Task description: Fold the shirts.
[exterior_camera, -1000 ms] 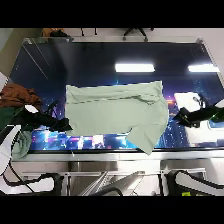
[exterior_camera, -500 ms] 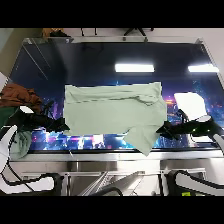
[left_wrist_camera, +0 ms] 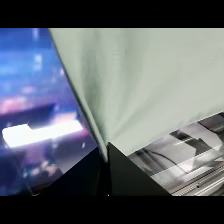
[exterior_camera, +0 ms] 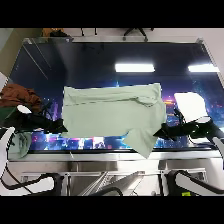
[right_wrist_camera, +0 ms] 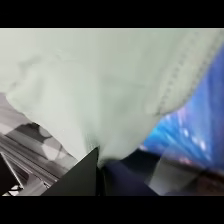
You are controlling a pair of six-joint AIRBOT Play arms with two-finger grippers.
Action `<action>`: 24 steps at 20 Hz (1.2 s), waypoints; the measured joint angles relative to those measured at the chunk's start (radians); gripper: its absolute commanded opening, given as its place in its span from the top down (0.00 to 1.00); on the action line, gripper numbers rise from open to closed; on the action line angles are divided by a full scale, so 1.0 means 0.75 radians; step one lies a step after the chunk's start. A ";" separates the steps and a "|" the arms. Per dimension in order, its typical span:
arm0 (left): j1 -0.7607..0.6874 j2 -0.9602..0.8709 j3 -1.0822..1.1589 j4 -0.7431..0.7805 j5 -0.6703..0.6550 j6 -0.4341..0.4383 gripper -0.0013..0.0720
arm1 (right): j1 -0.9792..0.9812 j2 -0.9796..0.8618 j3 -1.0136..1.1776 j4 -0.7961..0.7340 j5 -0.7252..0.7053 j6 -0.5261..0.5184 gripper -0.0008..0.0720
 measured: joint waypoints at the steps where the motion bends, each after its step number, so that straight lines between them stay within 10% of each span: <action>1: 0.000 0.031 0.000 0.057 -0.018 -0.044 0.97 | -0.003 0.041 -0.006 -0.050 0.018 0.056 0.96; 8: -0.001 0.243 -0.001 0.381 -0.175 -0.282 0.97 | -0.009 0.358 -0.043 -0.357 0.026 0.342 0.96; 24: -0.137 -0.216 0.625 0.280 0.001 -0.285 0.97 | 0.171 -0.273 0.463 0.260 -0.597 -0.282 0.95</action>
